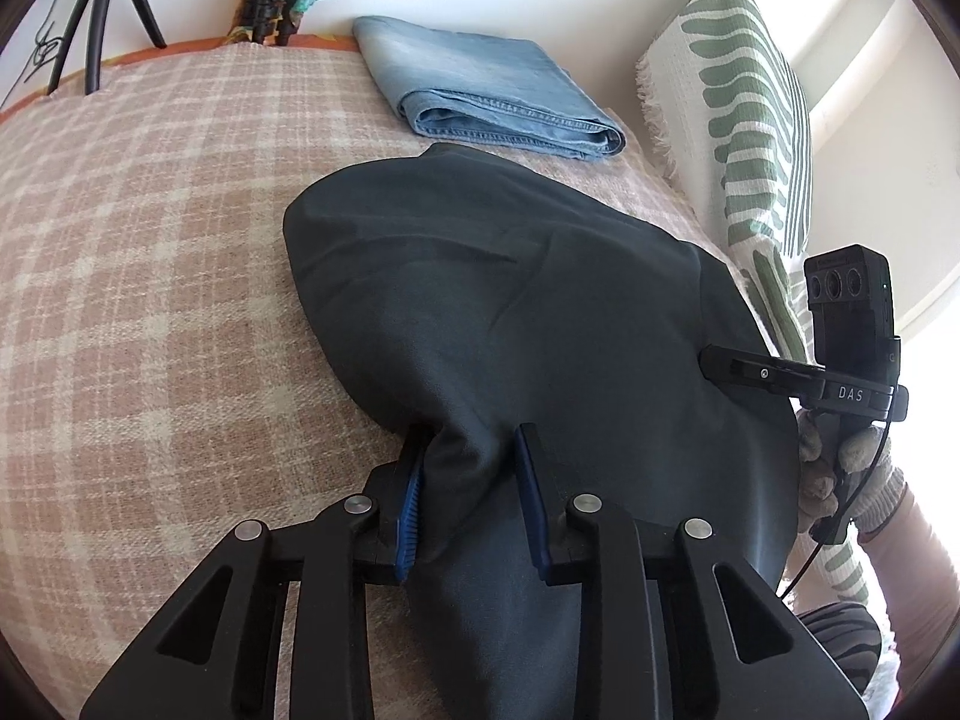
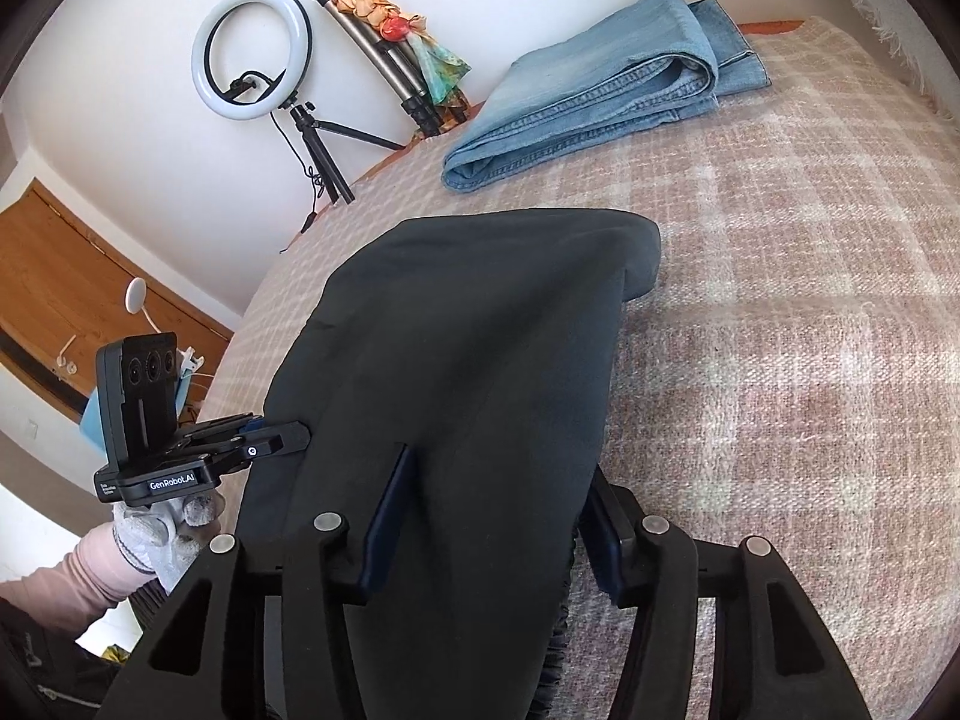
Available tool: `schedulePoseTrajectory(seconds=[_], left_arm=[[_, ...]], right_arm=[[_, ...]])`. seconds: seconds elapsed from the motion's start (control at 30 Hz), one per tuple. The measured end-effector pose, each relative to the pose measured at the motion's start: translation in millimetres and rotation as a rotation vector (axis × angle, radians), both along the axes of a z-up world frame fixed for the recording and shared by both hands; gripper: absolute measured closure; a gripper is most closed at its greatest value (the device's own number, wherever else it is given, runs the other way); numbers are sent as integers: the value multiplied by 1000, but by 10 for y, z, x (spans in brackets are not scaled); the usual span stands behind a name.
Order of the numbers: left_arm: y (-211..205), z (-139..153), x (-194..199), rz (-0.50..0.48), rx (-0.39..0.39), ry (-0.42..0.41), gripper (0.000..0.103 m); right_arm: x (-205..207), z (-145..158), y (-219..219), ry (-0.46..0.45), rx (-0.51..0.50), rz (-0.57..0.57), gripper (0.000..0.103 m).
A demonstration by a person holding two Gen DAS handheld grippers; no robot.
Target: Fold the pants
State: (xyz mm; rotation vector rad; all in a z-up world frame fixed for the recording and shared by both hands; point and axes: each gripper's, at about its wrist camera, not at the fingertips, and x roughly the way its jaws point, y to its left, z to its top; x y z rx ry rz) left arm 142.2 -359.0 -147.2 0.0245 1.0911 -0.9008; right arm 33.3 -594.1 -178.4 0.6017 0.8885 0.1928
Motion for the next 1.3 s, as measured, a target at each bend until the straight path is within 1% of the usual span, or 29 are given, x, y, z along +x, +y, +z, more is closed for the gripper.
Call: schedulePoseTrajectory(seconds=[0.1, 0.13, 0.17, 0.2, 0.23, 0.27, 0.37, 0.43, 0.47, 0.5, 0.53, 0.57, 0.6, 0.67, 0.7, 0.73, 0.77, 0.8, 0.83, 0.87, 0.93, 1.07, 1.17, 1.3], left_arm=[[10, -11, 46, 26, -30, 30, 77], [8, -5, 44, 37, -30, 32, 82], [6, 4, 37, 45, -32, 27, 89], [1, 16, 24, 49, -36, 24, 91], [-8, 35, 4, 55, -34, 13, 92], [-15, 59, -19, 56, -35, 1, 94], [-36, 133, -80, 46, -39, -32, 95], [-53, 156, -99, 38, -35, -45, 95], [-56, 159, -104, 36, -31, -50, 95], [-56, 157, -101, 36, -29, -51, 95], [-57, 152, -97, 37, -26, -53, 95], [-55, 144, -89, 38, -23, -51, 95], [-58, 133, -82, 40, -21, -48, 95], [-56, 109, -65, 40, -18, -42, 95], [-58, 101, -62, 41, -17, -41, 95], [-57, 91, -58, 41, -18, -40, 95], [-59, 82, -56, 41, -17, -41, 95], [-64, 77, -58, 42, -14, -43, 95], [-63, 83, -63, 45, -15, -44, 95], [-57, 97, -67, 48, -21, -45, 95], [-56, 143, -87, 47, -27, -60, 95], [-31, 272, -149, 36, -35, -105, 96], [-17, 418, -204, 23, -56, -138, 96], [-15, 667, -276, 4, -79, -217, 96]], right_arm=[[-5, 31, 65, 3, -48, -13, 54], [-13, 53, 72, -1, -56, -26, 60], [-25, 85, 83, -5, -68, -37, 66], [-38, 126, 102, -10, -86, -45, 70], [-55, 171, 127, -17, -105, -50, 76], [-66, 213, 152, -19, -123, -52, 79], [-80, 292, 218, -13, -167, -40, 81], [-68, 270, 187, 7, -163, -45, 79], [-57, 241, 158, 22, -147, -53, 73], [-41, 204, 136, 43, -138, -59, 69], [-24, 166, 125, 62, -141, -62, 60], [-16, 134, 122, 67, -147, -61, 56], [-17, 108, 122, 61, -157, -58, 55], [-14, 64, 105, 51, -161, -53, 47], [-19, 35, 75, 43, -133, -55, 49], [-32, 12, 54, 23, -91, -53, 58], [-38, -8, 49, 21, -61, -61, 64], [-49, 3, 73, 12, -69, -69, 66], [-62, 37, 108, 2, -92, -68, 71], [-85, 89, 128, -13, -105, -70, 78], [-115, 202, 152, -33, -93, -81, 84], [-125, 396, 303, -51, -145, -78, 86], [-117, 576, 415, -79, -173, -73, 86], [-116, 823, 499, -121, -211, -66, 86]])
